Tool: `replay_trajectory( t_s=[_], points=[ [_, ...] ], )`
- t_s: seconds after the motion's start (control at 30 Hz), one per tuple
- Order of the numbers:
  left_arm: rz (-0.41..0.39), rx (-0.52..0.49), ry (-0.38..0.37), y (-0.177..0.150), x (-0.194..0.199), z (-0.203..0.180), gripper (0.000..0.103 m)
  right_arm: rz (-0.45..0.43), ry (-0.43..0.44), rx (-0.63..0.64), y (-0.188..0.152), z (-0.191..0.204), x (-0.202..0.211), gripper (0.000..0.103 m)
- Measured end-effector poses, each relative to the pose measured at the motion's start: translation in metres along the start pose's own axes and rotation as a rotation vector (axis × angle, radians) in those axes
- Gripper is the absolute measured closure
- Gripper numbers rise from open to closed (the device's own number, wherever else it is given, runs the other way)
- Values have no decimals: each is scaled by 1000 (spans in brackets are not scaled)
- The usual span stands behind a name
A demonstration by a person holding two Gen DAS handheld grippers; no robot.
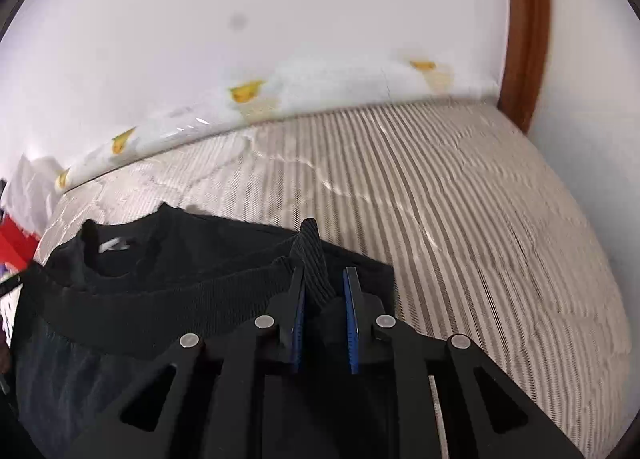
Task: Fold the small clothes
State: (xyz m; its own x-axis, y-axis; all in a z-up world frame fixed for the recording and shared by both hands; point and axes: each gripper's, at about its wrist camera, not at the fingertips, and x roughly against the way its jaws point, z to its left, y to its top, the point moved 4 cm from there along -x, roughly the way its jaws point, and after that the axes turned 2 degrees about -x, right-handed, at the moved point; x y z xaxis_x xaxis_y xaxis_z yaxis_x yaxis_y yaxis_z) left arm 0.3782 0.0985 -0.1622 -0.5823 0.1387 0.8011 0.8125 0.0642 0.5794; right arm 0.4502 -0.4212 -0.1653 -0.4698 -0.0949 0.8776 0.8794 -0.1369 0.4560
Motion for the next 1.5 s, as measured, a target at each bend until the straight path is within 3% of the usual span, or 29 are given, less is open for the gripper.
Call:
replay_trajectory(
  t_s=[0.17, 0.37, 0.47, 0.6, 0.73, 0.9, 1.03, 1.23, 1.5],
  points=[
    [29, -8, 28, -2, -9, -2, 97, 2, -20, 18, -1, 2, -5, 85],
    [39, 3, 28, -2, -1, 0, 93, 18, -54, 2, -2, 6, 14, 74],
    [43, 5, 34, -4, 7, 0, 80, -17, -89, 44, -5, 25, 37, 71],
    [35, 16, 19, -11, 24, 0, 72, -72, -79, 106, -10, 66, 65, 59],
    [16, 5, -1, -20, 43, -4, 60, -70, -11, 181, -24, 122, 77, 58],
    [-16, -6, -5, -36, 73, -6, 53, -57, 55, 255, -47, 184, 77, 58],
    [-28, -5, 24, -52, 91, -1, 48, -61, 58, 310, -68, 218, 62, 58],
    [-29, 16, 29, -80, 113, 11, 48, 37, -24, 299, -94, 219, 26, 58],
    [-34, 43, 5, -115, 133, 20, 47, 32, -39, 321, -132, 206, 60, 58]
  ],
)
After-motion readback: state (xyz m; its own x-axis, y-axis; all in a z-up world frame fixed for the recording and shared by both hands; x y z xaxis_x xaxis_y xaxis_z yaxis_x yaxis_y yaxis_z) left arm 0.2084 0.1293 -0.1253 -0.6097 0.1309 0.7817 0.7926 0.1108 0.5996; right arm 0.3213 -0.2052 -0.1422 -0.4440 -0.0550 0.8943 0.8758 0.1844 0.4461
